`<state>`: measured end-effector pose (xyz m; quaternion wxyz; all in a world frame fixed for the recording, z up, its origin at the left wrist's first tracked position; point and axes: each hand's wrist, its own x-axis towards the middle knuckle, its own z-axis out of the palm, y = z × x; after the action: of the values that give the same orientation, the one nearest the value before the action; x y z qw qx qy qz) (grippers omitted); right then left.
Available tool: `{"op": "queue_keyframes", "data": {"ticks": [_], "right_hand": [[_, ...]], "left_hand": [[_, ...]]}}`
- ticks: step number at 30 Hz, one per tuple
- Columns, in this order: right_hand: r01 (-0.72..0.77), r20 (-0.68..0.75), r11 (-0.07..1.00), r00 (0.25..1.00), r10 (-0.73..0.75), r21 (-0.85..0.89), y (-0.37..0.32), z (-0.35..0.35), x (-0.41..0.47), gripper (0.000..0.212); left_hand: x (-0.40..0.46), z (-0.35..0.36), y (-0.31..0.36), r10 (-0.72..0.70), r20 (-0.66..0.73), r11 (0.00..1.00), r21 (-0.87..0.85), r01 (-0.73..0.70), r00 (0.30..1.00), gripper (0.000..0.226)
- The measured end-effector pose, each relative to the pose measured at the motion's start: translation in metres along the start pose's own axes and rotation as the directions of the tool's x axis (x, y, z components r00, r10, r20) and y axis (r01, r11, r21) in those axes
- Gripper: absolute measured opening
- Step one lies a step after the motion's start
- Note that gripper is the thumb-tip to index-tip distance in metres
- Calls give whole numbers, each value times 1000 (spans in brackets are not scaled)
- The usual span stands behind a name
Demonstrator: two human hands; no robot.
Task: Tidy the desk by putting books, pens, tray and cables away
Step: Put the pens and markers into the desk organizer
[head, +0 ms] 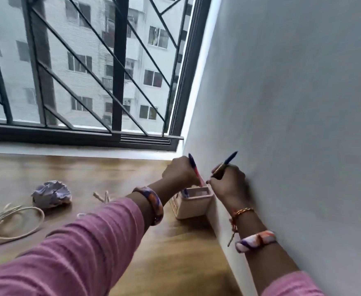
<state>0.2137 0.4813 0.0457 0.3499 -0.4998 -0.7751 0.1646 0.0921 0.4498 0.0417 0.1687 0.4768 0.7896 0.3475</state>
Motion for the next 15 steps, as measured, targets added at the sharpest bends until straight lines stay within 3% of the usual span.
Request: {"op": "queue_keyframes", "data": {"ticks": [4,8,12,15], "right_hand": [[-4,122,997,992,13,-72,5,27,13,12],[38,113,992,993,-25,-122,1,36,15,15],[204,105,971,976,-192,-121,-38,42,7,23],[373,153,928,917,-368,-9,-85,68,-4,22]], "left_hand": [[13,6,0,-22,137,986,165,-1,990,31],[14,-8,-11,49,78,987,148,-60,996,19],[-3,-45,-32,62,71,996,62,-67,996,21],[-24,-90,-66,36,33,998,57,-38,999,24]]}}
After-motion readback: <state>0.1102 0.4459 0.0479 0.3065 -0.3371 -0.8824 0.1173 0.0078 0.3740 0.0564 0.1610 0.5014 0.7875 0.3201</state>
